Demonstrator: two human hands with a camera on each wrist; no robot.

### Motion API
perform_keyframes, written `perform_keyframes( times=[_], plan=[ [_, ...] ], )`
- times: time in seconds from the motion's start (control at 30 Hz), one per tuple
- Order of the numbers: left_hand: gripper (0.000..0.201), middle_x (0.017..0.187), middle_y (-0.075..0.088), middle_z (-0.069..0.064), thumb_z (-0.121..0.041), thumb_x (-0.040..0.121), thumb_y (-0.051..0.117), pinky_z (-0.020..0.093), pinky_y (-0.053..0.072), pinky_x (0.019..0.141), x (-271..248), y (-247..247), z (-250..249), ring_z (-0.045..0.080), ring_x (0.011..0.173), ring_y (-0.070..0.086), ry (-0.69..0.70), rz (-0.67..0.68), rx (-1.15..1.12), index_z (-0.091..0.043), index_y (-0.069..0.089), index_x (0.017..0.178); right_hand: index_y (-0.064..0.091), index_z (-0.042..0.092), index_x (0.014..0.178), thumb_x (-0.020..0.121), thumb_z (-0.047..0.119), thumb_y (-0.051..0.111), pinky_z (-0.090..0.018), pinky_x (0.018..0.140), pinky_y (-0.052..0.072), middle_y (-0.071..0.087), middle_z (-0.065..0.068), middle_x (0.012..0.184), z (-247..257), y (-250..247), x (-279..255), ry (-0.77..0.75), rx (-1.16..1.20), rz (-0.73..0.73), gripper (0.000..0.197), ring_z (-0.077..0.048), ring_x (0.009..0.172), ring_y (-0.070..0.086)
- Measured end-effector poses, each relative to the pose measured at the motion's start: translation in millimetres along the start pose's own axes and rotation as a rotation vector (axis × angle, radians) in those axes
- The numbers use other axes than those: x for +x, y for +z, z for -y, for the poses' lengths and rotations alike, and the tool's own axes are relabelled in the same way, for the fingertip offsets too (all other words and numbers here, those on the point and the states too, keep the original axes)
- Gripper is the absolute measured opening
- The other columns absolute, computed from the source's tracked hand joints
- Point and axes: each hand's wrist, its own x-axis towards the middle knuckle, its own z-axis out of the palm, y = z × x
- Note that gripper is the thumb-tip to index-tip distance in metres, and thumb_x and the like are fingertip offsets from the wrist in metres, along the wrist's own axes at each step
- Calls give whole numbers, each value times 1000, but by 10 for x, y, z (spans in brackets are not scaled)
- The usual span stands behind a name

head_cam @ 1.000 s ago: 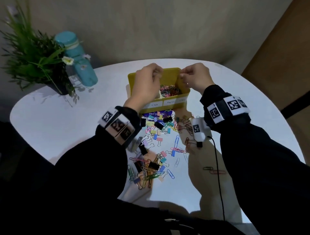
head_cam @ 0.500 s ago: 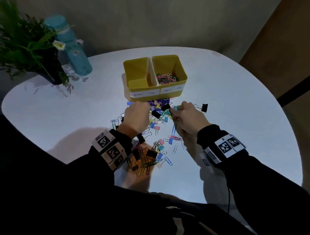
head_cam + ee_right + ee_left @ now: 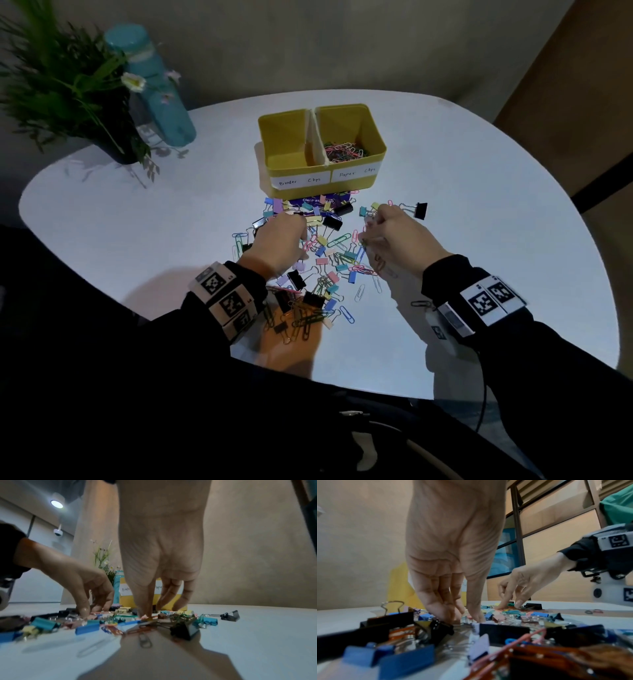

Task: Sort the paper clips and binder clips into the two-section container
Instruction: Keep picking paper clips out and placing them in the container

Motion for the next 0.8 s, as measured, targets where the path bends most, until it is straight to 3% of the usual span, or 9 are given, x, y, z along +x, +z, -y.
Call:
perform_keyframes(
  times=[0.17, 0.3, 0.37, 0.47, 0.57, 0.63, 0.73, 0.8],
  plan=[
    [12, 90, 67, 8, -2, 82, 63, 30, 45, 70, 21, -25, 79, 28, 88, 62, -6, -32, -55, -12, 65, 87, 70, 18, 111, 81, 17, 72, -37, 83, 47, 56, -5, 108, 29, 5, 67, -11, 115, 18, 30, -22, 102, 53],
    [24, 96, 67, 11, 0, 87, 50, 39, 54, 71, 24, -72, 119, 29, 84, 63, 10, -80, -174, -9, 66, 104, 70, 17, 88, 79, 11, 73, -36, 78, 50, 63, -2, 93, 6, 81, 120, 24, 202, -33, 12, -23, 90, 60],
    [30, 98, 67, 8, -1, 87, 52, 36, 53, 74, 20, -94, 122, 26, 86, 63, 38, -83, -198, -12, 65, 111, 71, 16, 85, 78, 15, 77, -32, 75, 49, 66, 0, 89, -34, 70, 124, 28, 234, -16, 9, -22, 86, 62],
    [29, 84, 67, -2, -12, 82, 68, 30, 50, 69, 13, -87, 82, 17, 79, 61, 69, -7, -131, -16, 65, 111, 70, 18, 87, 77, 19, 79, -28, 71, 45, 61, 5, 87, -74, 36, 127, -31, 242, -2, 13, -17, 83, 59],
    [41, 81, 56, -6, -24, 76, 78, 28, 42, 65, 36, -59, 24, 19, 80, 55, 85, 21, -30, -18, 61, 112, 67, 18, 98, 70, 27, 84, -29, 73, 45, 58, 2, 92, -79, 34, 155, -54, 244, 18, 33, -16, 83, 54],
    [36, 79, 54, -5, -28, 76, 79, 29, 41, 66, 73, -47, -17, 19, 80, 52, 89, 26, -16, -17, 62, 105, 69, 18, 93, 70, 25, 84, -33, 75, 48, 60, -1, 93, -72, 60, 174, -44, 241, 63, 29, -19, 85, 56],
    [24, 71, 52, -8, -22, 77, 77, 32, 45, 69, 109, -88, -33, 20, 78, 53, 102, 58, -24, -16, 64, 96, 69, 19, 81, 76, 19, 79, -36, 76, 49, 58, 3, 87, -43, 73, 177, -49, 243, 71, 11, -20, 87, 58],
    [14, 68, 52, -11, -9, 79, 70, 35, 49, 70, 134, -118, 1, 22, 79, 57, 98, 67, -41, -18, 64, 89, 67, 20, 78, 78, 18, 76, -34, 73, 48, 56, 5, 85, -20, 65, 164, -60, 204, 65, 9, -16, 85, 55]
  ],
)
